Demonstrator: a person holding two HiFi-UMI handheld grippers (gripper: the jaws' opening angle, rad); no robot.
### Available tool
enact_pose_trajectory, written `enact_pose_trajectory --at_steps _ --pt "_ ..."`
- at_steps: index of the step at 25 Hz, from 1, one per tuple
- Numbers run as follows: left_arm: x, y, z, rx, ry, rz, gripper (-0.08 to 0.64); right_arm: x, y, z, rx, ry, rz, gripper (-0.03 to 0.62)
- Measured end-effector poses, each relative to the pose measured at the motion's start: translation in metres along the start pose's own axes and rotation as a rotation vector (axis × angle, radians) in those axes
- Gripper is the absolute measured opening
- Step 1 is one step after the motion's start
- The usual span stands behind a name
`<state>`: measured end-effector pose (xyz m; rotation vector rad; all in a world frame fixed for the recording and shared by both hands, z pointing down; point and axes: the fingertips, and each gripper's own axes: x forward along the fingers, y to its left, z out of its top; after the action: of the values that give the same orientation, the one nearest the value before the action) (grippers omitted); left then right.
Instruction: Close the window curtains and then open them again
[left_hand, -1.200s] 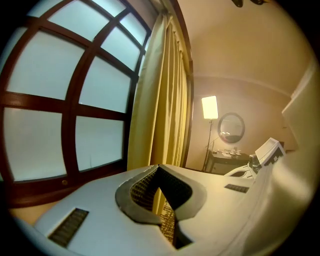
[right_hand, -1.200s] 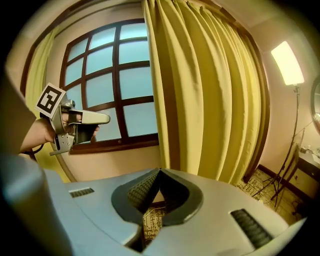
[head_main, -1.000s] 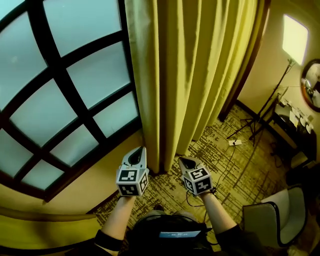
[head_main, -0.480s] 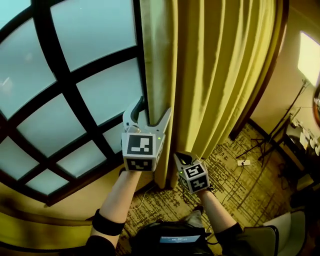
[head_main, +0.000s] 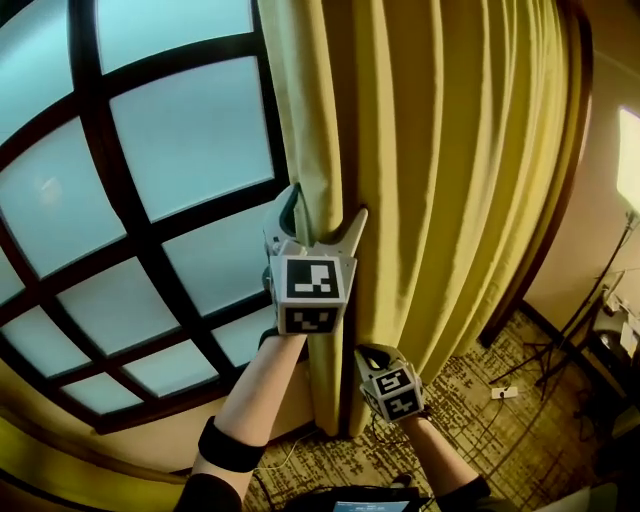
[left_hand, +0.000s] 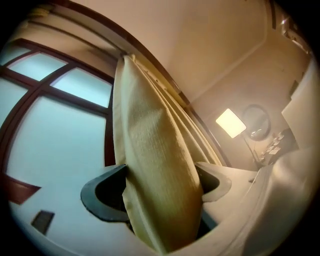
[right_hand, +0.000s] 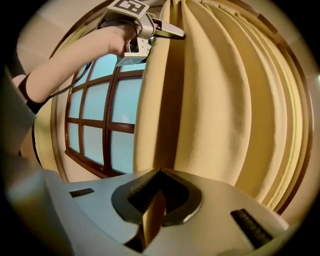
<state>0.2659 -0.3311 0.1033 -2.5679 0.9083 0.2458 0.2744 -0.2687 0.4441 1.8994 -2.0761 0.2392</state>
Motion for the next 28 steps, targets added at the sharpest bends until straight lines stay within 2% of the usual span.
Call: enact_pose_trajectory --at_steps 2,6,12,15,20,28 --pt "0.018 0.006 0.005 0.023 0.003 0.023 0.420 0.008 -0.016 0.000 0.007 -0.009 -0.014 0.015" --pt "0.056 0.021 -0.001 0.069 0.011 0.010 0.399 0.026 -0.031 0.019 0.010 -0.041 -0.018 0.015" --pt "0.060 0.021 0.006 0.178 -0.041 0.072 0.111 0.022 -0.049 0.042 0.015 -0.088 -0.049 0.015" --pt "0.065 0.006 0.013 0.244 -0.054 0.074 0.043 0.015 -0.060 0.047 0.031 -0.091 -0.066 0.015" --pt "0.080 -0.021 0.028 0.341 -0.085 0.059 0.028 0.010 -0.081 0.055 0.047 -0.107 -0.106 0.015" --pt "0.104 -0.061 0.043 0.390 -0.126 0.029 0.028 -0.005 -0.118 0.049 0.076 -0.118 -0.146 0.015"
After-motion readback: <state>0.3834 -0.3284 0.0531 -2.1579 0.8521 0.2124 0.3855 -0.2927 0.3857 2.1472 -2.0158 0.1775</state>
